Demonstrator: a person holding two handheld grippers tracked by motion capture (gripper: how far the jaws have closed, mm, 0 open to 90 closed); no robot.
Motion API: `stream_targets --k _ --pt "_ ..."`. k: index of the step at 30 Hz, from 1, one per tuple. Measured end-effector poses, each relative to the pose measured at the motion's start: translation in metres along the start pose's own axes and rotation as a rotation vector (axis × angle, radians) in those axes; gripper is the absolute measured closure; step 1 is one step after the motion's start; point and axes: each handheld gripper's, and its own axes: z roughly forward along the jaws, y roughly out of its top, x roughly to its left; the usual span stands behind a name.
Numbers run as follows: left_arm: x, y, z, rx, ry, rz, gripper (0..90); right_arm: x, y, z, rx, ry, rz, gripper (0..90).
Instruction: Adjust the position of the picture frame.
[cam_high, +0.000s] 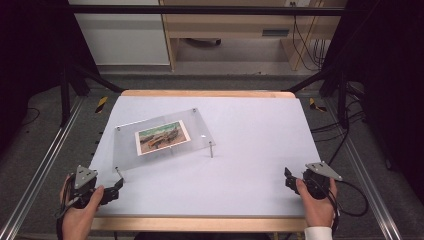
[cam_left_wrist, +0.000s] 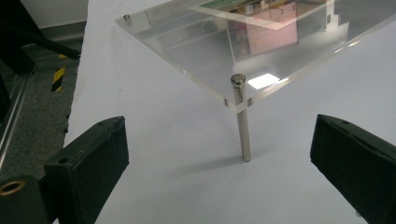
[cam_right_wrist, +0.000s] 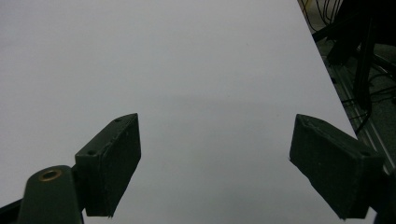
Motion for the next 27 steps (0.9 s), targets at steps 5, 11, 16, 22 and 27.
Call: stream_targets --k 5,11,16,22,27 --pt "0.000 -0.002 -0.001 0.018 -0.005 -0.014 6.9 -0.003 -0.002 -0.001 -0.020 -0.010 0.007 17.2" --pt "-0.003 -0.003 -0.008 -0.011 -0.026 -0.019 7.8 -0.008 -0.005 -0.004 -0.019 -0.013 0.044 17.0" --pt "-0.004 -0.004 -0.011 -0.031 -0.071 0.008 10.4 -0.006 -0.006 0.000 0.002 0.019 -0.009 18.1" --pt "-0.009 -0.003 -0.008 -0.063 -0.087 0.046 10.5 -0.003 -0.005 0.002 -0.024 0.032 -0.039 18.1" --pt "-0.008 -0.004 -0.007 -0.080 -0.084 0.030 10.5 -0.004 -0.005 0.003 -0.017 0.036 -0.039 18.1"
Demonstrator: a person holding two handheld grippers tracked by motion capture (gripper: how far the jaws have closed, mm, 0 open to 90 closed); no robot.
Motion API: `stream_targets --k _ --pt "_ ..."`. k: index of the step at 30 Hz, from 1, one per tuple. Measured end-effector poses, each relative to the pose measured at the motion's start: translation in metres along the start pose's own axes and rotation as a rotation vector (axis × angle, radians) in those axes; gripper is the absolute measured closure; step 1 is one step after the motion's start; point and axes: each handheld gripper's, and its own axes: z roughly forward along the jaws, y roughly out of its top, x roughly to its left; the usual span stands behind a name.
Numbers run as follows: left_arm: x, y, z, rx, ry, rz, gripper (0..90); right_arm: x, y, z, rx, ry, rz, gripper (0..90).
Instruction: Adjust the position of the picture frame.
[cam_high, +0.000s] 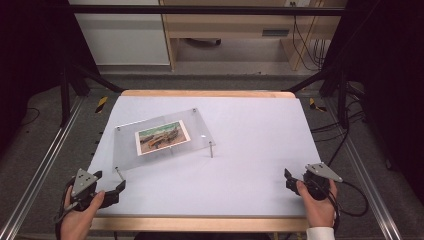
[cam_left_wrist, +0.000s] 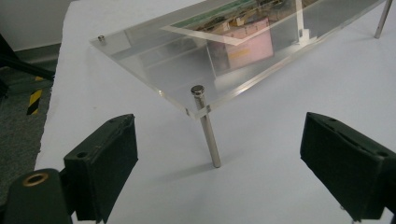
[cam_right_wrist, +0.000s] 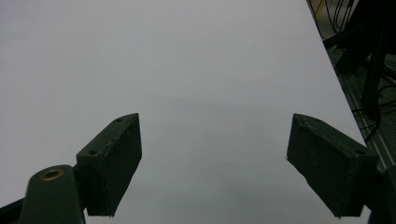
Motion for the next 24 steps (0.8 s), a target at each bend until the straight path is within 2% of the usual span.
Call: stream_targets --k 7,8,9,11,12,13,15,18,21,24 --pt "0.008 -0.003 0.009 -0.008 -0.028 -0.091 11.4 0.000 0.000 0.001 0.004 0.005 -0.003 18.1" --pt "0.009 -0.003 0.011 -0.004 -0.031 -0.109 15.5 0.000 0.000 0.001 0.005 0.007 -0.002 18.1" --pt "0.010 -0.003 0.012 -0.002 -0.033 -0.123 15.5 0.000 0.000 0.001 0.005 0.007 -0.002 18.1" --pt "0.010 -0.003 0.016 0.007 -0.035 -0.127 19.3 0.000 0.000 0.001 0.007 0.006 0.000 18.1" --pt "0.009 -0.003 0.018 0.014 -0.032 -0.122 25.5 0.000 -0.001 0.001 0.007 0.004 0.000 18.1" --pt "0.009 -0.003 0.019 0.013 -0.030 -0.125 25.5 -0.001 -0.001 0.002 0.008 0.004 0.000 18.1" --pt "0.007 -0.003 0.023 0.017 -0.029 -0.117 35.6 -0.001 -0.001 0.002 0.008 0.003 -0.003 18.2" --pt "0.007 -0.002 0.026 0.025 -0.013 -0.112 39.3 -0.001 -0.001 0.002 0.010 0.003 -0.005 18.2" --pt "0.009 -0.003 0.027 0.026 -0.020 -0.137 44.8 -0.001 -0.001 0.002 0.012 0.002 -0.005 18.2" --pt "0.010 -0.003 0.029 0.033 -0.024 -0.145 51.0 -0.001 -0.001 0.003 0.014 0.003 -0.006 18.2"
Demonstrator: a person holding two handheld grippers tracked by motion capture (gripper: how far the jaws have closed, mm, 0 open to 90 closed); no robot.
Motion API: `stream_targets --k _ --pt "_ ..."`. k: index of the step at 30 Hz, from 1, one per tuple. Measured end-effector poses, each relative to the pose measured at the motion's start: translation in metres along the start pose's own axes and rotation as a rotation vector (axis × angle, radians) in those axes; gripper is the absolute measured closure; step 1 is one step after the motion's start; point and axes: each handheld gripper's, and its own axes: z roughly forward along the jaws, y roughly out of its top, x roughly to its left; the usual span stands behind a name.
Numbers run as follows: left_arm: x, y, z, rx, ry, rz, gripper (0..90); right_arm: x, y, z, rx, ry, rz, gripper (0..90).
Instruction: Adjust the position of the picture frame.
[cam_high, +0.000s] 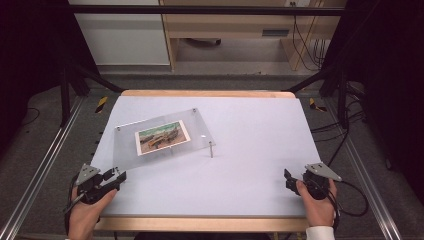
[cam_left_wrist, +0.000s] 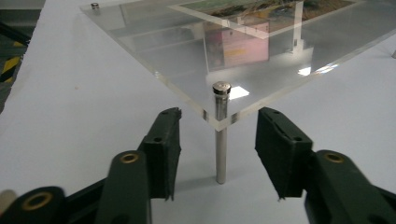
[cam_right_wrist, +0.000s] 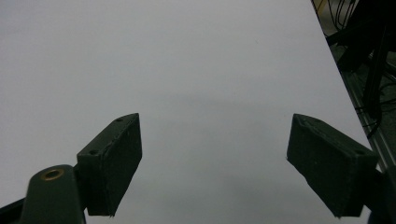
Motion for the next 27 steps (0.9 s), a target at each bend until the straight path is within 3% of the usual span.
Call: stream_targets --k 7,18,20,21,27 --pt "0.000 0.000 0.003 -0.010 -0.007 0.013 65.2 0.001 0.000 0.001 0.001 0.004 -0.003 17.7" --pt "0.007 -0.001 0.004 -0.015 -0.060 -0.051 83.7 0.013 0.005 0.003 -0.017 0.047 -0.052 15.9" --pt "0.007 0.000 0.003 -0.016 -0.061 -0.053 84.1 0.025 0.008 0.004 -0.033 0.099 -0.069 15.9" --pt "0.007 0.000 0.003 -0.016 -0.062 -0.054 84.1 0.025 0.008 0.004 -0.033 0.099 -0.069 15.9" --pt "0.007 0.002 0.001 -0.015 -0.072 -0.053 84.2 0.071 0.027 0.014 -0.035 0.227 -0.134 12.8"
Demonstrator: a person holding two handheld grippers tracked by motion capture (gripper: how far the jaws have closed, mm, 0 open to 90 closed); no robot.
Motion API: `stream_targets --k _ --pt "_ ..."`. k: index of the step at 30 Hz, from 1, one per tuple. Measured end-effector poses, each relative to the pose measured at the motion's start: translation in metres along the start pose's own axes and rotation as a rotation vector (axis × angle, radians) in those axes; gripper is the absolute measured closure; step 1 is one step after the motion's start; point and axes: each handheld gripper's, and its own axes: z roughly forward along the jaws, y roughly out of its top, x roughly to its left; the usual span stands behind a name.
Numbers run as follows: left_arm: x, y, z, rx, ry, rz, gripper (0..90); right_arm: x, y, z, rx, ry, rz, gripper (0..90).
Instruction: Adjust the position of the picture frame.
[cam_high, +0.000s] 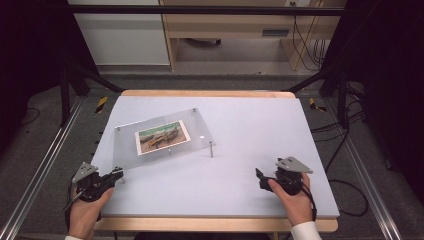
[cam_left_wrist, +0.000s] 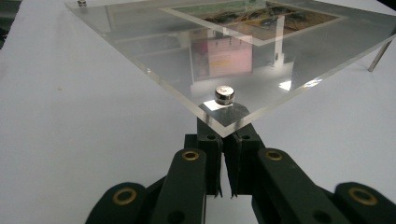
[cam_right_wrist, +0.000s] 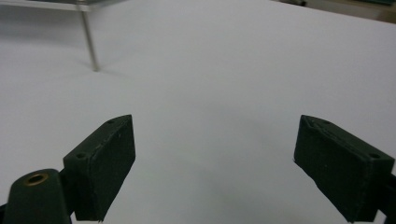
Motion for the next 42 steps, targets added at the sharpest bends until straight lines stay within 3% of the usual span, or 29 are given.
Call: stream_targets --k 4,9,12,15,16,20,24,28,42 --pt "0.000 0.001 -0.001 0.002 -0.012 -0.007 84.4 0.028 0.020 0.018 -0.001 0.069 -0.078 18.7" --pt "0.001 0.003 -0.003 -0.005 -0.028 -0.021 84.5 0.056 0.040 0.043 0.021 0.115 -0.111 29.0" --pt "0.001 0.004 -0.003 -0.013 -0.040 -0.037 84.5 0.067 0.048 0.060 0.040 0.142 -0.109 35.1" --pt "0.002 0.005 -0.004 -0.023 -0.051 -0.051 84.4 0.074 0.054 0.079 0.044 0.169 -0.075 41.7" --pt "0.002 0.005 -0.004 -0.028 -0.053 -0.055 84.4 0.077 0.057 0.089 0.043 0.193 -0.069 50.9" --pt "0.003 0.007 -0.005 -0.039 -0.063 -0.063 84.4 0.079 0.061 0.102 0.034 0.221 -0.066 54.9" --pt "0.003 0.007 -0.005 -0.042 -0.068 -0.071 84.3 0.081 0.061 0.112 0.030 0.221 -0.033 56.9" --pt "0.003 0.007 -0.006 -0.044 -0.072 -0.071 84.3 0.081 0.062 0.120 0.004 0.238 -0.042 60.3" --pt "0.003 0.007 -0.006 -0.055 -0.073 -0.074 84.4 0.081 0.069 0.134 -0.079 0.281 0.022 84.7"
